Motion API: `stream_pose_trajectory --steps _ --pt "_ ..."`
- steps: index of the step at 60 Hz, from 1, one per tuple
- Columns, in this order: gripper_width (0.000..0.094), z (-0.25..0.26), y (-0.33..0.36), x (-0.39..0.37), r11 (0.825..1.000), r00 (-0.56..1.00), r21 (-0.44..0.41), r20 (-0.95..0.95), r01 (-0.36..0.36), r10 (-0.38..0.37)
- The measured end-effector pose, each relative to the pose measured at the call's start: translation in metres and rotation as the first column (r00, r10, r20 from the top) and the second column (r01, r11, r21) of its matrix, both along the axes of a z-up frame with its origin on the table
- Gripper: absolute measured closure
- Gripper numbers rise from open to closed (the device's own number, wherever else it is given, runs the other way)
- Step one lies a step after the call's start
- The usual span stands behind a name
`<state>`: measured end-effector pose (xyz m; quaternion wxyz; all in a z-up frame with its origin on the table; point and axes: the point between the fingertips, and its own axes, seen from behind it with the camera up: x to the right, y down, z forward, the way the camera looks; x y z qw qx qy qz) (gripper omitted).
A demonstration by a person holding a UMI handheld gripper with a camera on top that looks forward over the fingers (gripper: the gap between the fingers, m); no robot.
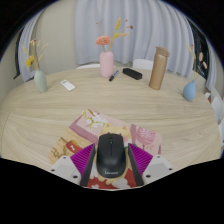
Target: Arrange mouse
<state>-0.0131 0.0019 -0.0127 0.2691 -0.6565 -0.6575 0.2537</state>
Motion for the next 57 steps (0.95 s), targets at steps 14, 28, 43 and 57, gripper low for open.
stream_pose_trajectory --steps 14,28,43,57 --pt "0.0088 0.052 0.009 0.041 0.999 0.999 0.011 -0.015 0.035 -0.035" --pt "0.0091 0.110 0.016 0.145 1.000 1.000 0.001 -0.026 -0.001 0.001" --pt "0.0090 0.127 0.041 0.236 1.000 0.999 0.021 -0.042 -0.007 0.008" --pt "0.0087 0.125 0.062 0.294 0.999 0.999 0.036 -0.032 -0.029 0.031"
